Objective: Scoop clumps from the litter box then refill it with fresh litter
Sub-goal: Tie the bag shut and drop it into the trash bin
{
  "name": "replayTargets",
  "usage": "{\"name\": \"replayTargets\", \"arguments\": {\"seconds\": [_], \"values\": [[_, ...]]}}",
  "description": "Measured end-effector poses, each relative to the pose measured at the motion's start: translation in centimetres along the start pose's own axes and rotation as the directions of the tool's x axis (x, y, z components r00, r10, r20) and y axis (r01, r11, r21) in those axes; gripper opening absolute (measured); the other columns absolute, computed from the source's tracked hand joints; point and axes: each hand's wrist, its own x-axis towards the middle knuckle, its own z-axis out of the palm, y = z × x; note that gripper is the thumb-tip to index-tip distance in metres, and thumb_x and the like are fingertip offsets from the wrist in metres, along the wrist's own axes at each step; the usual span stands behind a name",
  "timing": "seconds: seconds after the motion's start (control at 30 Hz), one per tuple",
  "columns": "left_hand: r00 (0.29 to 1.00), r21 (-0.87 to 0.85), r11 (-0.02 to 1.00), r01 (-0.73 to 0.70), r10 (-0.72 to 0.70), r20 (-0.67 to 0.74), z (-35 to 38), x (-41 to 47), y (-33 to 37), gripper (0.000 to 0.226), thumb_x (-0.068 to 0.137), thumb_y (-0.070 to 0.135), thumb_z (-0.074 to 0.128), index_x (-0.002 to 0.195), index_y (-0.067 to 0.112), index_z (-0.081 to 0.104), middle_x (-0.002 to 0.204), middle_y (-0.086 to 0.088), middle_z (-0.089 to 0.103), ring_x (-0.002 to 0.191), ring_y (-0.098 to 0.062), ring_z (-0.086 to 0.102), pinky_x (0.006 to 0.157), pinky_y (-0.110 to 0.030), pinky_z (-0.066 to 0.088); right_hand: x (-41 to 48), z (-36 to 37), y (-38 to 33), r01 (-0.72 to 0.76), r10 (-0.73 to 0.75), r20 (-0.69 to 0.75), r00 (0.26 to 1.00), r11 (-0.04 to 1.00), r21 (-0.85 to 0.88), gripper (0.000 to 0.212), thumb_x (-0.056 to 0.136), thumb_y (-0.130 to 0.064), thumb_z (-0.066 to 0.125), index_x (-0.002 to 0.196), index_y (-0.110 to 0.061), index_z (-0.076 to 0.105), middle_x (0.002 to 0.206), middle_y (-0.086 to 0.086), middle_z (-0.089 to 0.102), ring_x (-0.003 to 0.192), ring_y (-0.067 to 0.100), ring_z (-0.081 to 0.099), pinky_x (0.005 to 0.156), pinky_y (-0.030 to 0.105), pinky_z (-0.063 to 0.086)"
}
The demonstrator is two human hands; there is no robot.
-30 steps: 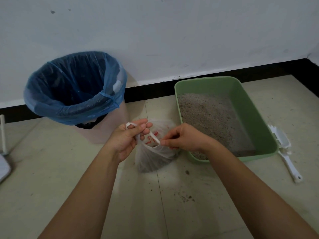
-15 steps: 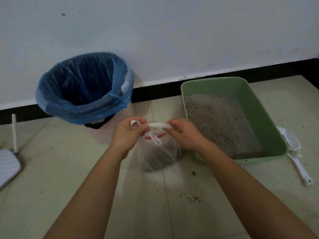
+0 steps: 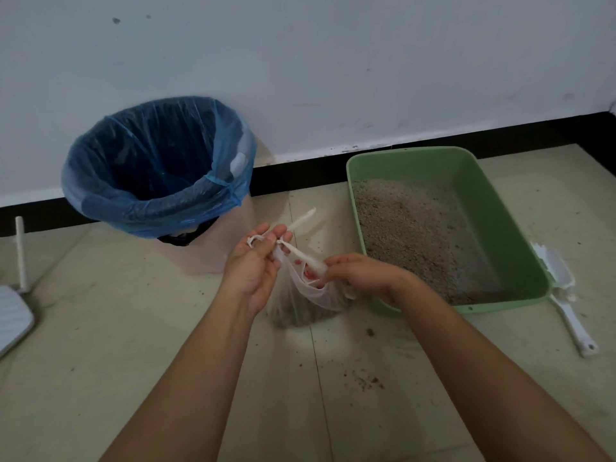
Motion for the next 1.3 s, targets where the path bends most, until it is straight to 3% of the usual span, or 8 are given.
{"name": "replayTargets", "arguments": {"seconds": [0.23, 0.37, 0.57, 0.67, 0.83, 0.93, 1.07, 1.3], "values": [[0.999, 0.147, 0.989, -0.005, -0.003, 0.052, -0.3, -0.3, 0.1, 0.021, 0.099, 0.0, 0.047, 0.119, 0.007, 0.05, 0.099, -0.01, 0.075, 0.097, -0.02, 0.071, 0.088, -0.033, 0.055, 1.3, 0.6, -2.0, 0.139, -0.044, -0.234, 0.971, 0.901, 0.41, 0.06, 0.091, -0.068, 0.042, 0.123, -0.022, 0.064, 0.119, -0.005, 0.068, 0.113, 0.015, 0.06, 0.092, 0.034, 0.045], [1.0, 0.207, 0.978, -0.022, 0.017, 0.023, 0.1, -0.6, -0.1, 0.026, 0.104, 0.011, 0.04, 0.129, 0.009, 0.044, 0.104, -0.012, 0.074, 0.099, -0.023, 0.071, 0.094, -0.038, 0.052, 1.6, 1.6, -2.6, 0.3, -0.113, -0.393, 0.913, 0.837, 0.457, 0.027, 0.096, -0.042, 0.056, 0.099, -0.022, 0.075, 0.102, -0.003, 0.071, 0.104, 0.018, 0.063, 0.094, 0.039, 0.05], [0.983, -0.383, 0.923, 0.037, -0.103, -0.154, 0.2, -1.1, -0.5, 0.035, 0.106, 0.013, 0.031, 0.134, -0.003, 0.045, 0.109, -0.018, 0.071, 0.091, -0.021, 0.072, 0.089, -0.037, 0.056, 2.6, 3.7, -4.4, 0.377, 0.1, -0.416, 0.904, 0.274, 0.885, 0.032, 0.107, -0.028, 0.038, 0.101, -0.006, 0.061, 0.091, 0.009, 0.07, 0.087, 0.02, 0.07, 0.078, 0.031, 0.057], [0.948, -0.558, 0.829, -0.046, -0.139, -0.285, -1.1, -1.8, -1.2, 0.042, 0.101, 0.001, 0.026, 0.141, 0.003, 0.039, 0.059, -0.006, 0.052, 0.046, -0.015, 0.057, 0.077, -0.038, 0.057, 3.0, 4.5, -5.2, 0.358, 0.202, -0.364, 0.909, 0.068, 0.931, 0.033, 0.108, -0.026, 0.034, 0.088, -0.008, 0.053, 0.054, 0.0, 0.048, 0.047, 0.012, 0.057, 0.055, 0.028, 0.054], [0.79, 0.158, 0.986, -0.062, 0.145, -0.596, -6.5, -2.6, -2.8, 0.036, 0.096, 0.004, 0.029, 0.121, 0.013, 0.055, 0.06, -0.006, 0.04, 0.046, -0.015, 0.037, 0.045, -0.027, 0.041, 4.4, 1.9, -2.7, 0.238, 0.357, -0.594, 0.721, 0.677, 0.696, 0.028, 0.104, -0.023, 0.035, 0.088, -0.012, 0.055, 0.056, -0.001, 0.039, 0.041, 0.011, 0.035, 0.038, 0.023, 0.027], [0.765, 0.764, 0.641, -0.079, 0.529, -0.366, -10.0, -3.1, -3.2, 0.027, 0.098, 0.012, 0.033, 0.108, 0.02, 0.057, 0.087, -0.009, 0.059, 0.074, -0.024, 0.056, 0.069, -0.04, 0.053, 4.4, 1.0, -1.5, 0.055, -0.033, -0.764, 0.645, 0.998, 0.003, 0.035, 0.106, -0.023, 0.035, 0.087, -0.011, 0.062, 0.071, 0.001, 0.053, 0.061, 0.017, 0.048, 0.055, 0.027, 0.034], [0.742, 0.898, 0.423, -0.119, 0.639, -0.203, -10.1, -3.5, -2.5, 0.021, 0.1, 0.008, 0.034, 0.109, 0.01, 0.054, 0.075, 0.002, 0.052, 0.067, -0.016, 0.049, 0.066, -0.03, 0.036, 4.2, 1.1, -1.8, 0.018, -0.535, -0.505, 0.677, 0.698, -0.716, 0.034, 0.107, -0.025, 0.033, 0.099, -0.007, 0.061, 0.084, 0.019, 0.067, 0.073, 0.034, 0.063, 0.067, 0.04, 0.05], [0.776, 0.842, 0.369, -0.394, 0.625, 0.089, -5.0, -3.9, -1.1, 0.019, 0.103, 0.016, 0.037, 0.109, 0.017, 0.055, 0.071, 0.014, 0.052, 0.059, 0.001, 0.05, 0.059, -0.018, 0.04, 2.2, 0.3, -2.6, 0.104, -0.432, -0.647, 0.628, 0.871, -0.48, 0.044, 0.106, -0.038, 0.034, 0.105, -0.015, 0.071, 0.099, 0.01, 0.072, 0.094, 0.028, 0.066, 0.082, 0.034, 0.048]]}}
